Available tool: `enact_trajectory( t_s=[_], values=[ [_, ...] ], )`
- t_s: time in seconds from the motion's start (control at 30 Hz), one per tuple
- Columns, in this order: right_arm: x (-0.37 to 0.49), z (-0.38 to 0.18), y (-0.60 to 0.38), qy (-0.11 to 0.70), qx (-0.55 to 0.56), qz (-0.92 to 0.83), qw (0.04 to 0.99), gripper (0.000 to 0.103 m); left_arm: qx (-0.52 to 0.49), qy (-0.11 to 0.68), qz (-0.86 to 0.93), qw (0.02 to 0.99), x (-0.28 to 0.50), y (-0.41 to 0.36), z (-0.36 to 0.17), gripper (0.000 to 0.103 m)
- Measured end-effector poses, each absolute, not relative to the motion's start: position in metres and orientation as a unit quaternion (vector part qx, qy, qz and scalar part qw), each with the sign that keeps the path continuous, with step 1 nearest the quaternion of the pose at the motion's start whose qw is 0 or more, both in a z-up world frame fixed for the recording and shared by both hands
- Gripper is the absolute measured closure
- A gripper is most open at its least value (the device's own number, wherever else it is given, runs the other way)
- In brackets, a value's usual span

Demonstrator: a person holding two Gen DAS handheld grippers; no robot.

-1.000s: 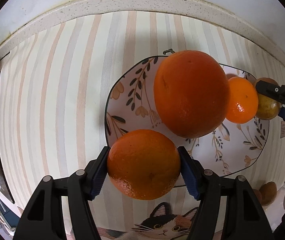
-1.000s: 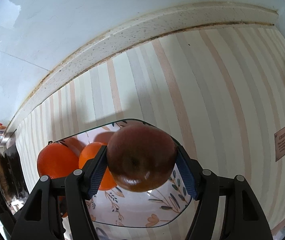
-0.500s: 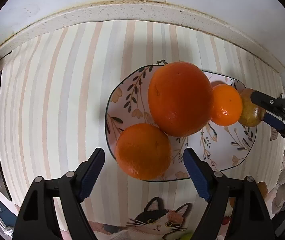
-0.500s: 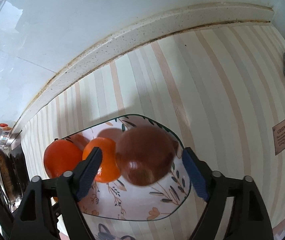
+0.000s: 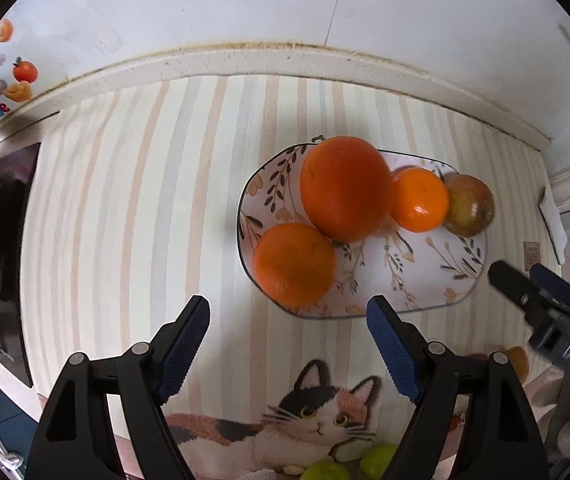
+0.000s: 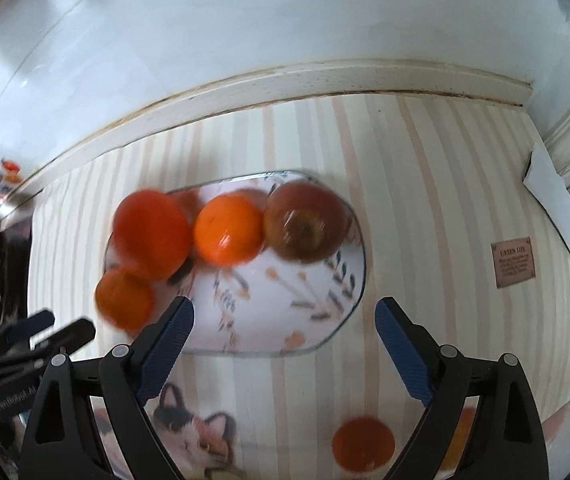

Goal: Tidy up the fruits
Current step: 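Place the orange and red apple on the plate and open both tools, then grasp a green apple with each tool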

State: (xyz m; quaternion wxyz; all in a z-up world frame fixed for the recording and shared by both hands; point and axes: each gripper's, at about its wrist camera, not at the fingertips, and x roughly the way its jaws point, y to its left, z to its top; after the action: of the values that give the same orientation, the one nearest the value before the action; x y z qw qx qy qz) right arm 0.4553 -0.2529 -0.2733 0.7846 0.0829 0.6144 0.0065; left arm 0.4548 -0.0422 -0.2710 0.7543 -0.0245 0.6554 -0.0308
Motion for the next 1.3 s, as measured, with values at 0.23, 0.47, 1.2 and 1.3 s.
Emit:
enact_trajectory(
  t_s=[0.23,0.47,1.2,1.3],
  values=[
    [0.421,-0.235,-0.247,0.587,0.075,0.008,0.806,0.009,-0.019,0.621,-0.038,0.782,0.427,-0.048,-0.233,0.023],
    [0.385,-0.190,-0.242,0.553,0.060,0.010,0.831,0.009,-0.019,0.597,-0.046,0.801,0.398,-0.051,-0.200,0.023],
    [0.306,-0.155,-0.253,0.542,0.125,0.017,0.831,0.009,-0.005,0.587,-0.069,0.807,0.331,-0.057,-0.175,0.023],
    [0.297,-0.187,-0.262,0.576,0.147,0.013,0.804,0.009,0.011,0.623,-0.071,0.779,0.321,-0.060,-0.205,0.023]
  ],
)
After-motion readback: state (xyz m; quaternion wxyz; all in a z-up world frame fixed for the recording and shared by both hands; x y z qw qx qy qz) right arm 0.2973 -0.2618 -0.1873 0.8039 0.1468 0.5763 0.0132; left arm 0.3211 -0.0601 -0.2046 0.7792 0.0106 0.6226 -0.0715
